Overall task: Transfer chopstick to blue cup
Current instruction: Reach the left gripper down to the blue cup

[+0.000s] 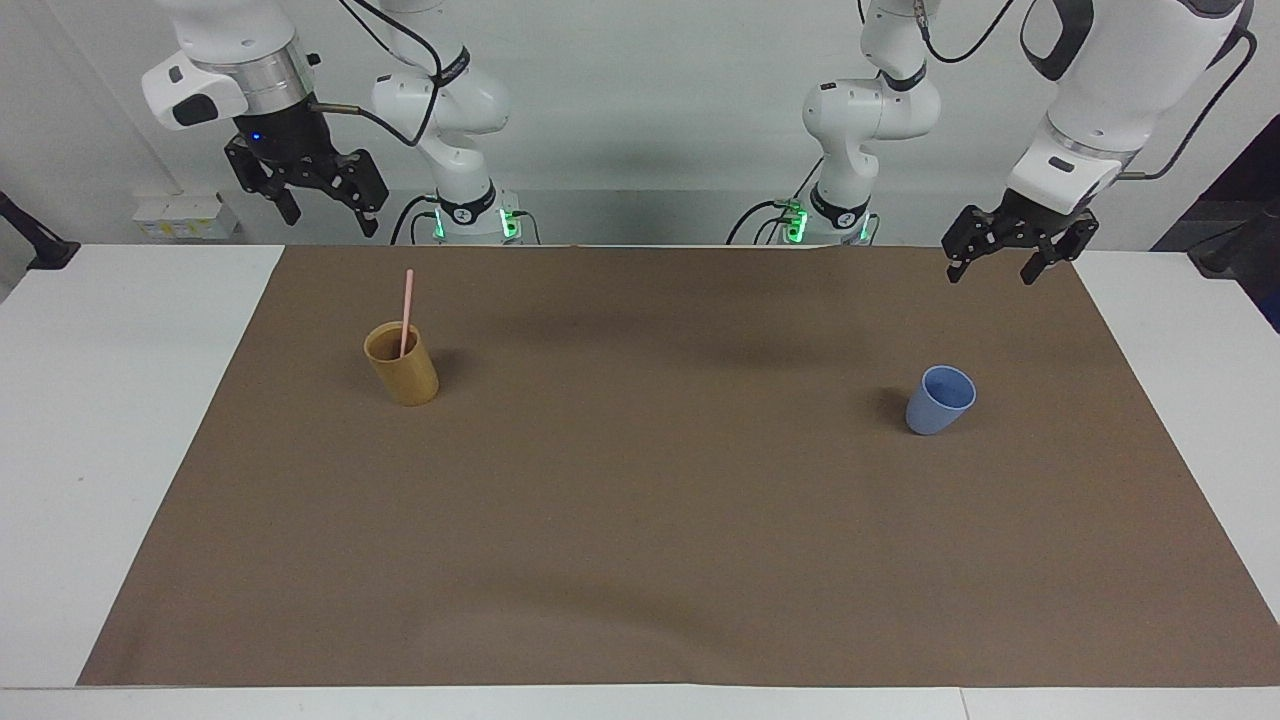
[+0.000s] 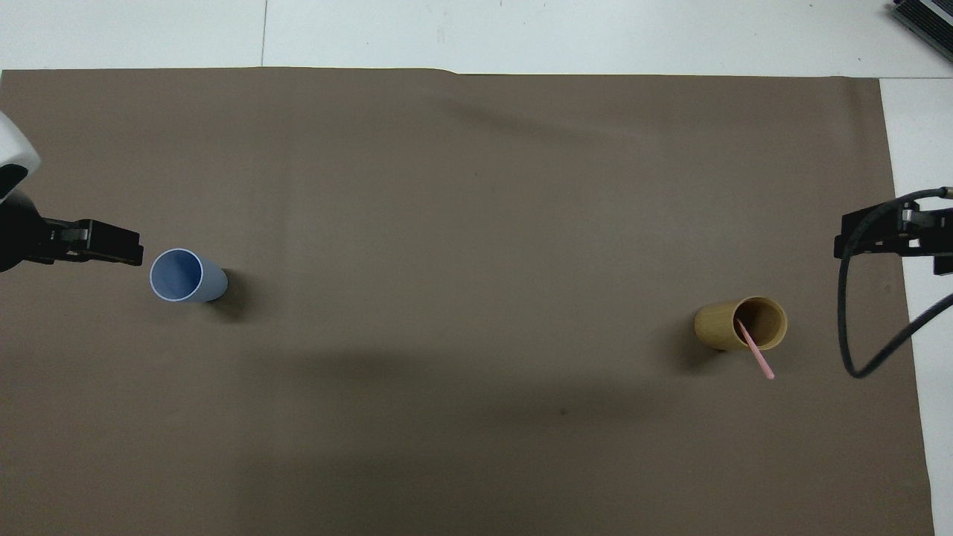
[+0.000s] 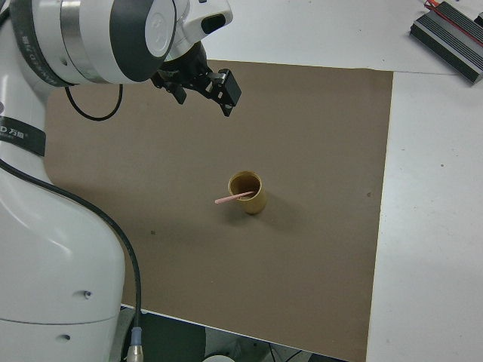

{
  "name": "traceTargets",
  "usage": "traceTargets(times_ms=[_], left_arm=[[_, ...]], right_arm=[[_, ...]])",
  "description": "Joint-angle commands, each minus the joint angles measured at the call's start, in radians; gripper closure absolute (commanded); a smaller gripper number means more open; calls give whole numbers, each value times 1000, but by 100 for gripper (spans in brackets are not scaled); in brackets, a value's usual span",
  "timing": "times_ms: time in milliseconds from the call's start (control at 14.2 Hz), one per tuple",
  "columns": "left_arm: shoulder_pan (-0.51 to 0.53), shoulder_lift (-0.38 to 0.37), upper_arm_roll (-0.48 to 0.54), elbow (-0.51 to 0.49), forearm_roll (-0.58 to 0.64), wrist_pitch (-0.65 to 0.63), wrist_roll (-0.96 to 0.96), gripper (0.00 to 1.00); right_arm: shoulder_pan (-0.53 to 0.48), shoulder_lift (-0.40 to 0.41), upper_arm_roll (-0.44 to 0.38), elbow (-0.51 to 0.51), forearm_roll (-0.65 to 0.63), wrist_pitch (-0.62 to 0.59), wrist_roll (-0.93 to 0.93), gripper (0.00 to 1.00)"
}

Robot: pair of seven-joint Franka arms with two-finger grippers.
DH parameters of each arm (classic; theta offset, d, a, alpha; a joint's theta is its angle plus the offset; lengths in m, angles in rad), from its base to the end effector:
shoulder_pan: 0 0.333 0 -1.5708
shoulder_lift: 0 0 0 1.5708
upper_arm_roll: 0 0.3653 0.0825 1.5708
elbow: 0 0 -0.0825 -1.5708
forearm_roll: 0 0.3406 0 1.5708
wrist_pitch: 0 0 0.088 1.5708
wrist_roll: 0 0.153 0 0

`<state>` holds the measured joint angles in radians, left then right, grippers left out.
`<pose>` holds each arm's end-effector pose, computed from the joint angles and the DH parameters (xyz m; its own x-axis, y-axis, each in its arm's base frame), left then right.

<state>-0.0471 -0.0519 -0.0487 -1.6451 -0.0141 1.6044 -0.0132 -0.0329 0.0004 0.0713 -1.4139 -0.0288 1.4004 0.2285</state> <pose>0.4930 -0.0502 0.6249 0.9966 -0.0820 0.0110 -0.0821 -0.9966 0.0117 0.4919 0.0141 0.6787 0.9810 -0.1937 -0.0070 -0.1934 -0.9806 0.0308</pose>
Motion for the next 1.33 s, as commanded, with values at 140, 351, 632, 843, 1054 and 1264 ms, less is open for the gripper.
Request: traceTargets(times_ms=[140, 351, 632, 843, 1054, 1264], left_arm=[[7, -31, -2, -33, -7, 3, 15, 0], [7, -31, -2, -32, -7, 0, 16, 0], [12, -28, 0, -36, -7, 6, 18, 0], [81, -31, 1, -152, -7, 121, 97, 0], [124, -31, 3, -261, -6, 250, 156, 0], [157, 0, 3, -359, -6, 397, 180, 0]], right_arm=[[-2, -17, -7, -10, 17, 6, -9, 0], [-5, -19, -7, -10, 17, 0, -9, 0], [-5, -20, -7, -11, 17, 3, -9, 0], [-5, -20, -7, -11, 17, 3, -9, 0], [-5, -20, -7, -11, 17, 3, -9, 0], [-5, -20, -7, -11, 17, 3, -9, 0]])
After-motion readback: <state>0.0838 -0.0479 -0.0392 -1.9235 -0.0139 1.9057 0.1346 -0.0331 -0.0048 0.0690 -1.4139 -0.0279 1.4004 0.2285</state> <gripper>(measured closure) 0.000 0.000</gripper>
